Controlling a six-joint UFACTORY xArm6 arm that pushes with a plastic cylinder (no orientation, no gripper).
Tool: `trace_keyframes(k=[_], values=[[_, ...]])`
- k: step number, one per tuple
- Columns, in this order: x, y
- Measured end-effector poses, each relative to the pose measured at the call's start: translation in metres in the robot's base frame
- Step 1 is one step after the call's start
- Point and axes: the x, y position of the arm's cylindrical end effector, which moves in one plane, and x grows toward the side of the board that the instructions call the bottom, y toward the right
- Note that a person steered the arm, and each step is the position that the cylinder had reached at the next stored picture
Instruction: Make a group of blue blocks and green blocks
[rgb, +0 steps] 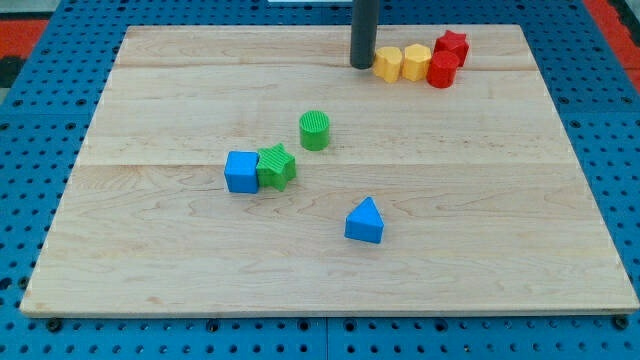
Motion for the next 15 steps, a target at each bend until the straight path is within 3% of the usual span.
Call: trace_keyframes(k=[2,3,5,6,7,8,9,10,11,12,13,14,15], values=[[-0.006,0.054],[0.015,0.018],[0.121,-0.042],[0.168,-0.106],[0.170,-0.077],[0.173,0.038],[0.226,0.068],[0.271,0.015],[0.274,-0.057],[0.236,-0.141],[0.273,-0.099],[0.285,-0.141],[0.285,-0.220]])
